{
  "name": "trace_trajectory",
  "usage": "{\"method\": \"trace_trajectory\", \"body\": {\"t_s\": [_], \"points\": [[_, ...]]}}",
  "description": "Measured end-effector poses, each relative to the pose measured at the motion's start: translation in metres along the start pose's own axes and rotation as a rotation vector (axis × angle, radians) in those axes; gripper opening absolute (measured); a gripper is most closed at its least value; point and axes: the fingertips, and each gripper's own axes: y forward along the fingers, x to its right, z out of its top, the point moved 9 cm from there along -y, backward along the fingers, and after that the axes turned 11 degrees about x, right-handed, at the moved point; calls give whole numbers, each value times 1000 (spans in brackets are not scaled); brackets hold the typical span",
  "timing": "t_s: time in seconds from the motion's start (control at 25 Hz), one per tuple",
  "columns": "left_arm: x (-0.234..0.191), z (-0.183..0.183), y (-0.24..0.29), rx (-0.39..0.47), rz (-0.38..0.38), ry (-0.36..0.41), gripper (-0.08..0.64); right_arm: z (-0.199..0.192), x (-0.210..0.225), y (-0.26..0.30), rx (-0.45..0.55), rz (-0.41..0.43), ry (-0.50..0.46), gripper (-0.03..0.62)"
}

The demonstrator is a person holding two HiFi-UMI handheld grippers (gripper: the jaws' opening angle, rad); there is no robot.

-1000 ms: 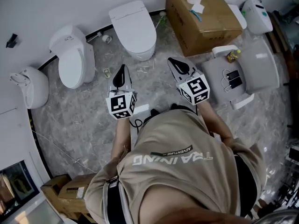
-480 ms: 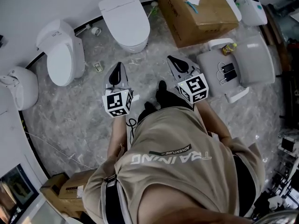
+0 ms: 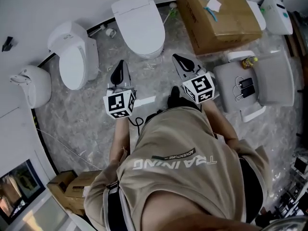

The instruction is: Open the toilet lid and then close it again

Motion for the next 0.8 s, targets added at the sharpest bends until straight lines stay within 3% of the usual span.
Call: {"method": "trace_trajectory", "body": {"t_s": [0.4,0.8], "points": [[11,-2,73,-26,43,-76,5,-15,76,47,-30,73,33,14],[-17,-17,84,-73,93,-79,5,-29,79,92,-82,133,51,14]]}}
